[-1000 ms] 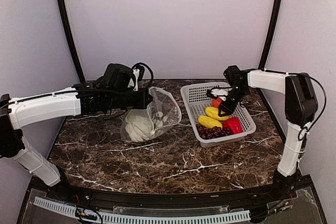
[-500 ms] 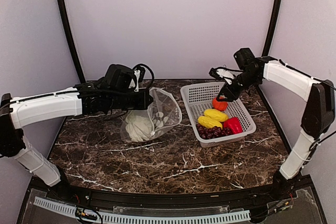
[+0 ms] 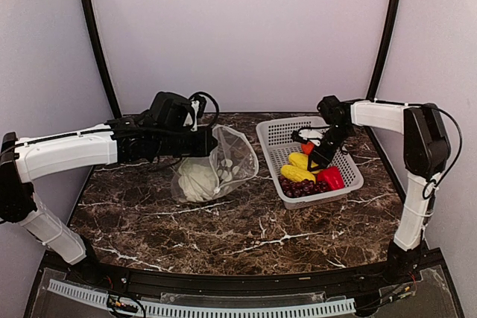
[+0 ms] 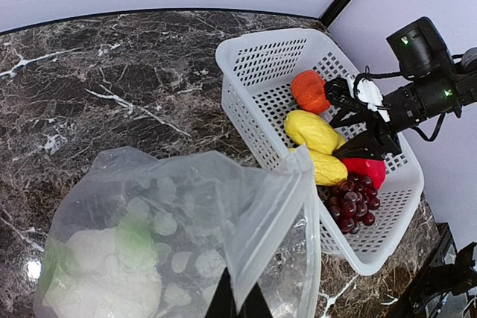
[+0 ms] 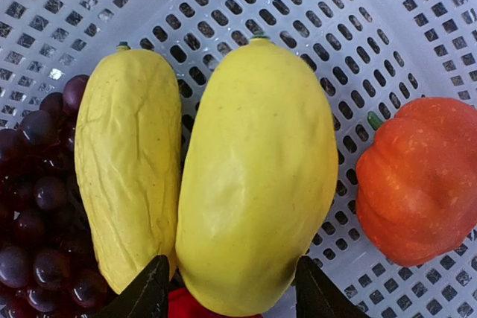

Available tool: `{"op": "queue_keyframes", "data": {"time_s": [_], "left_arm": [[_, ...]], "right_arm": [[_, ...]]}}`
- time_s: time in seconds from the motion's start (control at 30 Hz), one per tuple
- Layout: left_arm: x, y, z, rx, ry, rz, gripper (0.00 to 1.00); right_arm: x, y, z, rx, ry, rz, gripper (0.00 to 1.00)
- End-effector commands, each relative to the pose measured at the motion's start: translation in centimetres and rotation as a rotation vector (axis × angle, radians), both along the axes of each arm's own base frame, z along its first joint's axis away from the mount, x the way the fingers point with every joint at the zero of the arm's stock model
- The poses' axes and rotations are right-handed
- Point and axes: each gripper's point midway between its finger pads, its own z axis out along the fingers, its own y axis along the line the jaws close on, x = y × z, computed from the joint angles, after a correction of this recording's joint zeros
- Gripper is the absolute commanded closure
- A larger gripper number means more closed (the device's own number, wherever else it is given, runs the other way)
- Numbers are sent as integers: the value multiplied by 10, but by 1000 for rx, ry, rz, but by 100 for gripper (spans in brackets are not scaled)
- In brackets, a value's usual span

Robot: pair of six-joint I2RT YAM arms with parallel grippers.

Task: Place the food in the zip-top bag and seal the zipper
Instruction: Pick up the fake fruit from the bin, then place the fake fruit in the zipper food storage bag.

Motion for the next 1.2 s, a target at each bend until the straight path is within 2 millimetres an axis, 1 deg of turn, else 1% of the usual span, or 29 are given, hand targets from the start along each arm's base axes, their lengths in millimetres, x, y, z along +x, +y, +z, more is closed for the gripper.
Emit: {"op": "queue_keyframes", "data": {"time_s": [0.0, 0.17, 0.2, 0.27, 0.37, 0.43, 0.53, 0.63, 0.77, 0.87, 0.9, 0.93, 0.97, 1.0, 1.07, 1.17], "left_arm": [[-4, 9, 8, -6, -1, 15, 99], [-4, 10, 7, -3, -3, 15, 99], [-4, 10, 7, -5, -3, 17, 99], [-5, 9, 7, -11, 0, 12, 99], [-6, 9, 8, -12, 0, 7, 99], [-6, 11, 7, -8, -3, 13, 99], [-6, 13, 9, -11, -6, 17, 99], [-6, 13, 9, -15, -12, 19, 99], [-4, 11, 7, -19, -10, 23, 99], [-4, 9, 7, -33, -9, 19, 99], [-4, 9, 6, -35, -7, 21, 99], [-4, 9, 6, -40, -6, 23, 99], [-4, 8, 5, -41, -4, 24, 99], [-4, 8, 5, -46, -2, 25, 99], [-4, 6, 5, -55, 2, 19, 99], [-5, 5, 8, -61, 1, 11, 99]], "right_arm": [[-1, -7, -29, -49, 37, 2, 43], [1, -2, -38, -28, 60, -2, 39], [2, 0, -38, -23, 61, -7, 41], [6, 1, -34, -11, 53, -20, 47], [10, 5, -13, 20, 10, -39, 55], [11, 6, 7, 43, -20, -49, 59], [5, 10, 42, 97, -64, -55, 62], [-4, 20, 79, 191, -104, -41, 64], [-26, 44, 132, 374, -125, 29, 68], [-57, 68, 172, 497, -137, 152, 68], [-69, 79, 179, 524, -136, 194, 68], [-77, 85, 185, 551, -128, 213, 68], [-92, 98, 187, 590, -97, 253, 68], [-104, 107, 190, 638, -62, 277, 68], [-129, 130, 188, 697, 26, 334, 68], [-148, 156, 174, 709, 159, 371, 68]]}}
